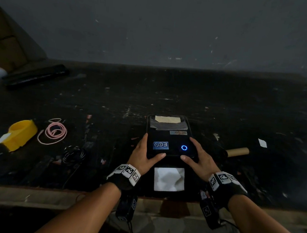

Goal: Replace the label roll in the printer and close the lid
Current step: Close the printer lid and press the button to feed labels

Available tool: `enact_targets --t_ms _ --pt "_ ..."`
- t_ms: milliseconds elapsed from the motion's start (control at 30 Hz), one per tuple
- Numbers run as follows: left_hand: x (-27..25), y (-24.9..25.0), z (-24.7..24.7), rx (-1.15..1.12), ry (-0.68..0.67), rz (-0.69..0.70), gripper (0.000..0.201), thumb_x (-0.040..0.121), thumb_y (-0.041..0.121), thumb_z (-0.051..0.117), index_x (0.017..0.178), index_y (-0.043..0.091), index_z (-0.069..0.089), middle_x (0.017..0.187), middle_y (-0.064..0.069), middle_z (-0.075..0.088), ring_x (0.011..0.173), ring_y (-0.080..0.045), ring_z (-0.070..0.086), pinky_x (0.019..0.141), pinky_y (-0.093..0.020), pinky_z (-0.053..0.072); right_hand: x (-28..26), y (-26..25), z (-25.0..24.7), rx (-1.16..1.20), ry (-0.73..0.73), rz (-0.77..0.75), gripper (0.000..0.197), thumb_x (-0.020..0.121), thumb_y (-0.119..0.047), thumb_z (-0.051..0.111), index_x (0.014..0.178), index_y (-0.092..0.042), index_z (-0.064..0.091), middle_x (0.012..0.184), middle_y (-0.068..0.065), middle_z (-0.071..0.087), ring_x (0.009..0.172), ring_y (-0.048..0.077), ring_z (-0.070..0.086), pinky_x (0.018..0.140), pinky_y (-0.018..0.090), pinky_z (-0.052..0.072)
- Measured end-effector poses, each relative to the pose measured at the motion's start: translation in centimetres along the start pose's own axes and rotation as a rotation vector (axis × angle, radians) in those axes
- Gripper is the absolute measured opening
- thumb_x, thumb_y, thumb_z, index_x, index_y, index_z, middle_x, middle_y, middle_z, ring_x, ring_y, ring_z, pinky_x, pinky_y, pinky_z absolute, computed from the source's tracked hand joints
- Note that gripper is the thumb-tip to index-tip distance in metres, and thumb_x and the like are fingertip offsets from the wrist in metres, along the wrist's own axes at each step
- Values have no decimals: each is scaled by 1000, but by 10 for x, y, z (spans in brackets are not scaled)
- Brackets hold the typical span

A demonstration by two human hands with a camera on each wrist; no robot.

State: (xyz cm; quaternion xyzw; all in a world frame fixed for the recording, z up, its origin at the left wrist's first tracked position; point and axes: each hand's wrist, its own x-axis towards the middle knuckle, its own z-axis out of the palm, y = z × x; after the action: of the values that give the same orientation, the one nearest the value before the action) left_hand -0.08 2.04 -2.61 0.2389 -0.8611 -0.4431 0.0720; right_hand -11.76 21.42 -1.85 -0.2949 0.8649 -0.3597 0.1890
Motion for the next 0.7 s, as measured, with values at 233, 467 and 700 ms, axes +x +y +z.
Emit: enact_targets --t_ms 233,467,700 --pt "1 -1 0 13 -2 -8 104 68 59 67 148 28 8 155 -6 24 141 -22 29 114 -46 32 1 0 0 2 -4 3 80 82 -48 58 143 -33 10 146 11 36 130 25 41 107 33 32" --pt "1 -5 0 10 8 7 106 62 68 63 147 28 12 153 -5 30 139 -22 34 112 -45 35 0 1 1 11 19 -17 79 82 -45 59 144 -30 12 145 11 39 129 24 43 106 30 33" --pt "1 -1 0 30 0 7 101 75 51 67 149 19 5 156 -7 21 142 -22 26 116 -37 27 -1 1 0 19 5 -9 80 81 -48 58 143 -32 11 146 10 38 129 24 43 110 34 33"
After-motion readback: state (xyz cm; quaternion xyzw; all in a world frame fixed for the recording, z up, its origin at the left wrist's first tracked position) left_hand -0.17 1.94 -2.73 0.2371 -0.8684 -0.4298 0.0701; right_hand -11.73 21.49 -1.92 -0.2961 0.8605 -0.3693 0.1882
